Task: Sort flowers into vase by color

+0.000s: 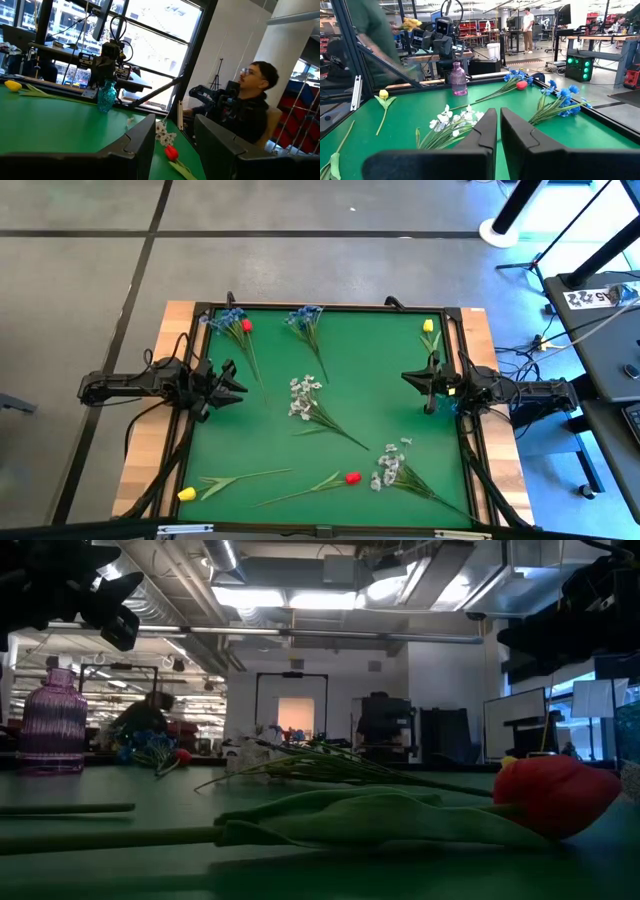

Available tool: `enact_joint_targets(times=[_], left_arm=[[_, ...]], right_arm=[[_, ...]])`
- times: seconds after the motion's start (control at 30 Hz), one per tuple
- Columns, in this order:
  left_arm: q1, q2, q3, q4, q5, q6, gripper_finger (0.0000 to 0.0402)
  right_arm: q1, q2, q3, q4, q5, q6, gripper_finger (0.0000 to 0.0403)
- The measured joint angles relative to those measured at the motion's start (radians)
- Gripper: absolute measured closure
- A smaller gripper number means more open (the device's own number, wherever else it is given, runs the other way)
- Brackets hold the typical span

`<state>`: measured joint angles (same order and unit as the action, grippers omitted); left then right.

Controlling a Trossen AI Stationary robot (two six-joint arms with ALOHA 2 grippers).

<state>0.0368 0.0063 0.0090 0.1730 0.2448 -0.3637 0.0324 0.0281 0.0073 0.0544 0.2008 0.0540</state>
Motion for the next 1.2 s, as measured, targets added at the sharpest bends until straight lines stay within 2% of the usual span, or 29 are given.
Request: enact_joint_targets(times=[0.73, 0.87, 1.07, 1.13, 1.2], left_arm=[[0.0, 0.0, 0.0, 0.0, 0.0, 0.0, 0.0269], [0.0, 0.0, 0.0, 0.0, 0.0, 0.0, 0.0269], [0.0, 0.0, 0.0, 0.0, 0.0, 0.0, 0.0269], [0.0, 0.0, 0.0, 0.0, 0.0, 0.0, 0.0269], [0.0, 0.0, 0.0, 0.0, 0.0, 0.0, 0.0269]], right_arm=[[0.0, 0.0, 0.0, 0.007, -0.001, 0.001, 0.0379], [0.0, 0.0, 0.0, 0.019, -0.047, 0.099, 0.0379], [0.001, 0.044, 0.004, 0.223, -0.105, 0.13, 0.0379], [0.002, 0.098, 0.023, 0.219, -0.055, 0.161, 0.0379], [0.001, 0.178, 0.065, 0.174, 0.048, 0.178, 0.0379]])
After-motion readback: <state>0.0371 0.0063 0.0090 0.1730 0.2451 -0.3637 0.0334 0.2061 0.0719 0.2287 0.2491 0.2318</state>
